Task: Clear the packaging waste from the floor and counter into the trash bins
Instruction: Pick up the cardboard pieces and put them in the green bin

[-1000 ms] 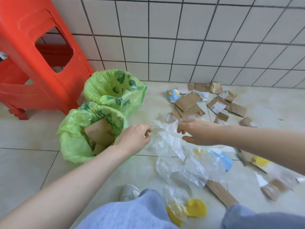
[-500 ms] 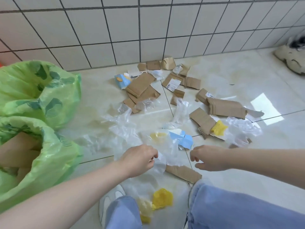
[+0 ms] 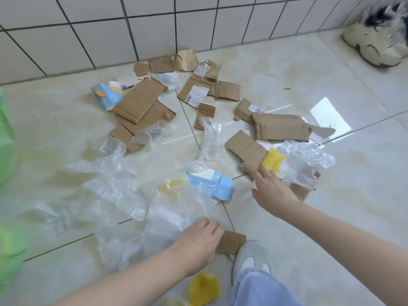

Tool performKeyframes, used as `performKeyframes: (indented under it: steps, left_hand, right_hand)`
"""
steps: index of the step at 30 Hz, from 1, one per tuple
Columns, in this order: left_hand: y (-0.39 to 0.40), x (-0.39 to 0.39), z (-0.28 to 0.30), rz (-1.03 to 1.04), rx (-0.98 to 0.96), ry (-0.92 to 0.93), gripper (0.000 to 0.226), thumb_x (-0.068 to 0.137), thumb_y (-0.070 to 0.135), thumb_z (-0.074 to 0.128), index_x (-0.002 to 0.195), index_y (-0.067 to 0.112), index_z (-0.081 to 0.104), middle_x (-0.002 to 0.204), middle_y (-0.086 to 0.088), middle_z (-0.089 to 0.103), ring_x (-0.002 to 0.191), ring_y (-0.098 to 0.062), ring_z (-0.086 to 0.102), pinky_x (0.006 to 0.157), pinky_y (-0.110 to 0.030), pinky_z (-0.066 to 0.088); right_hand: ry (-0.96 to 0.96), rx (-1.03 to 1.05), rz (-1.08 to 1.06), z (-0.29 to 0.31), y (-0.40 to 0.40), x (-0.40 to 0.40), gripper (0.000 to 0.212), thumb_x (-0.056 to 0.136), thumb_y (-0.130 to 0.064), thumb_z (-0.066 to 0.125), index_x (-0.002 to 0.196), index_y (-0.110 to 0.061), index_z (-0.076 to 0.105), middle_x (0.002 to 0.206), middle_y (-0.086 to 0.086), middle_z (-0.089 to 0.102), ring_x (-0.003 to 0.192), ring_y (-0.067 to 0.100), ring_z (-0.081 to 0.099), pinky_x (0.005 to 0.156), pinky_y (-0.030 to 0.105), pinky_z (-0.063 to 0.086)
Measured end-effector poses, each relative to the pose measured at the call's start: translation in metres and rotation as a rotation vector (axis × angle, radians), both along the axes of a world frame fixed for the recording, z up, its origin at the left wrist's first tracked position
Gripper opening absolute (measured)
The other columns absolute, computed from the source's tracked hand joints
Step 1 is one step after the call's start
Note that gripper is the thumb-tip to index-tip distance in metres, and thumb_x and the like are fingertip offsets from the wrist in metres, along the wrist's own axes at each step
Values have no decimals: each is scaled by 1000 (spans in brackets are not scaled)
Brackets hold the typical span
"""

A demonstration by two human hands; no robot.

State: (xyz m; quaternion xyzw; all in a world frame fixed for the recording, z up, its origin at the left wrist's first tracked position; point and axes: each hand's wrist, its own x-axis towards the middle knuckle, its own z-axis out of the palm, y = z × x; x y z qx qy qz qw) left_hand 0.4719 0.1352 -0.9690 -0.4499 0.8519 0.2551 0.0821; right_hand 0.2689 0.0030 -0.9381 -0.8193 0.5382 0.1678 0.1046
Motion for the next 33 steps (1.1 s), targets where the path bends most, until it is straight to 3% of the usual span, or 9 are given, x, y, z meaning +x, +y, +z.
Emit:
performKeyframes:
  steps: [2,4,8,12,14,16,21,26,33]
  left_hand:
    - [-1,1,2,54,13,-159,61,71,39,67,123,11,52,129,-9,53,106,-37,56,86,-41,48]
    - [0,4,-1,175,54,-310,81,85,48,56,146,10,20,156,-14,16,130,-46,31,104,-58,25]
    - [-7,6,6,244,84,-494,88,91,54,46,151,9,-1,158,-16,-14,142,-48,-5,107,-67,1]
    - [-3,4,-1,90,-59,-276,58,86,25,51,140,7,41,152,-15,30,139,-41,22,110,-52,23]
    - [2,0,-8,6,-105,-225,40,69,20,54,106,11,67,110,-9,64,108,-34,49,90,-40,37]
    - [6,-4,-13,-37,-124,-182,34,53,15,65,87,13,66,82,-4,59,82,-26,49,77,-35,33]
    - [-2,1,-7,79,-54,-74,59,32,12,77,83,18,47,78,1,49,63,-19,50,55,-27,39]
    - [-17,7,8,324,-30,21,36,82,22,50,116,17,41,113,-1,40,98,-23,47,77,-31,39]
    - [-32,9,8,382,-74,72,72,67,26,51,137,15,35,111,-1,48,101,-24,52,81,-35,49]
  right_hand:
    - [-9,-46,-52,-9,-5,3,42,92,-26,51,128,-6,43,128,14,43,113,33,43,93,34,37]
    - [16,-53,-89,-19,-12,7,54,91,-35,53,133,-5,39,139,18,36,121,37,38,101,36,33]
    - [25,-75,-108,-30,-30,17,72,88,-41,56,140,-2,27,151,23,22,136,39,24,110,39,27]
    - [29,-68,-66,-35,-42,19,61,91,-27,52,141,-6,24,142,16,35,133,34,31,105,36,34]
    - [29,-67,-16,-37,-41,17,63,89,-17,52,143,-10,22,135,8,43,126,29,40,98,34,39]
    - [11,-80,22,-37,-37,16,68,86,-13,52,146,-13,20,133,4,46,121,28,45,94,34,41]
    - [28,-75,92,-37,-24,21,75,79,-8,58,144,-13,23,128,8,44,105,32,48,85,35,47]
    - [15,-118,41,-38,-35,24,79,69,6,57,140,-9,26,134,12,40,101,36,48,86,39,48]
    - [-246,-238,-238,-10,-59,20,25,89,-5,46,112,-11,53,105,7,57,94,32,54,65,37,42]
